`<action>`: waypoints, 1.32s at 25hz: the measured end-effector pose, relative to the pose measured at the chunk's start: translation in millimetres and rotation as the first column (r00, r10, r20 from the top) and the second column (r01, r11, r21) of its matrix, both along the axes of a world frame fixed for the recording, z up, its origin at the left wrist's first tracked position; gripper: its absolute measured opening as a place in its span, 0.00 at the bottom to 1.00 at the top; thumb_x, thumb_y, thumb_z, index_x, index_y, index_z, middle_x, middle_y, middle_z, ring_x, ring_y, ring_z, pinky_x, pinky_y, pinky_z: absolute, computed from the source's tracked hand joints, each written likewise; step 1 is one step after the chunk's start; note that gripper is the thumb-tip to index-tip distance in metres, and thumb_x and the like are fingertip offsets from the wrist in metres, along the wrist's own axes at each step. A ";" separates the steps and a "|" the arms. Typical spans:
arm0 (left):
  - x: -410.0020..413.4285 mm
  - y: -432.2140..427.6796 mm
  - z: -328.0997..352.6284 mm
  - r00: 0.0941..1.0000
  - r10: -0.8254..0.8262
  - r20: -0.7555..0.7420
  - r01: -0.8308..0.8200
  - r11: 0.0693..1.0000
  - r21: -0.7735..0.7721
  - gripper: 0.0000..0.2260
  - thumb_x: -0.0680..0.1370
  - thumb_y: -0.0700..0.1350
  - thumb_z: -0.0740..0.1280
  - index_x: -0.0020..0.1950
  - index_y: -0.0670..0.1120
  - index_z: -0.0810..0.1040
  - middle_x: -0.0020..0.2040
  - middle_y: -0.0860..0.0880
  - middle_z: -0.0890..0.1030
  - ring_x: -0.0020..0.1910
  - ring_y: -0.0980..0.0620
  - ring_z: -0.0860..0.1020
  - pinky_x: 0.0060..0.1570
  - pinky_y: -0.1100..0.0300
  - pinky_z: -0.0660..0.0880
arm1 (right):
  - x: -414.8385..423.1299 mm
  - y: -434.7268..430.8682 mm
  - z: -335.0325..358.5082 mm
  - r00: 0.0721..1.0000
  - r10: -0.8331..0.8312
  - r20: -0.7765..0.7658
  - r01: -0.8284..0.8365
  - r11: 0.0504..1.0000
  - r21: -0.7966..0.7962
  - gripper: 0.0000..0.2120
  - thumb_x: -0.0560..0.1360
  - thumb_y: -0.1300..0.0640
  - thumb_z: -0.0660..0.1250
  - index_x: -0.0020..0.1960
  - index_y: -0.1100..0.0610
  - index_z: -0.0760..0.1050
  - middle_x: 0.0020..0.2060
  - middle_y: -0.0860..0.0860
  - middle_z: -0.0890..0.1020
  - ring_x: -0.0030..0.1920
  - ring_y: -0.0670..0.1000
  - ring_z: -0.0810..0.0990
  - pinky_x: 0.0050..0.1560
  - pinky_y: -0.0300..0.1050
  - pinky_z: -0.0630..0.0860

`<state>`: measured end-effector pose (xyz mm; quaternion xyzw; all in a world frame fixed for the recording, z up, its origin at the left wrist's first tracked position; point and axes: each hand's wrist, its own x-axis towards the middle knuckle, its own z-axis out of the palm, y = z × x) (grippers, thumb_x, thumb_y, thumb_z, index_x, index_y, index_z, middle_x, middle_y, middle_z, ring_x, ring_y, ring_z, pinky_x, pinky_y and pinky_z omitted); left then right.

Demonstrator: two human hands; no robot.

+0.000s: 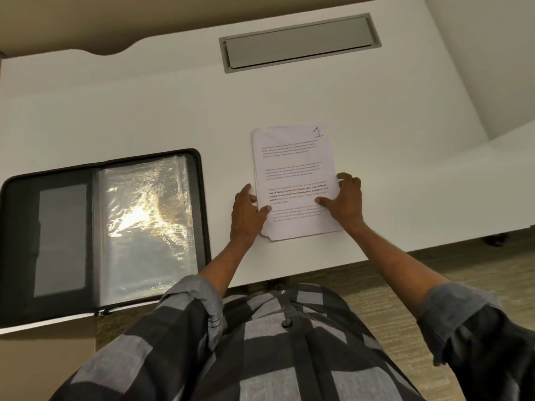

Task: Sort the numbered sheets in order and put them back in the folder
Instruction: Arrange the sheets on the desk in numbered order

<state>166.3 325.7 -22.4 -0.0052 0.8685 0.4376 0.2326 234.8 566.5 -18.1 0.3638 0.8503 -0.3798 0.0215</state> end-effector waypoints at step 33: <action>-1.0 9.5 30.5 0.984 0.176 0.035 -0.180 0.964 0.194 0.09 0.79 0.55 0.72 0.54 0.52 0.79 0.46 0.53 0.83 0.47 0.52 0.82 0.48 0.55 0.82 | -23.6 46.2 48.6 0.930 -0.344 -0.127 0.206 0.778 -0.594 0.05 0.73 0.57 0.77 0.49 0.53 0.85 0.42 0.50 0.87 0.40 0.47 0.82 0.50 0.47 0.80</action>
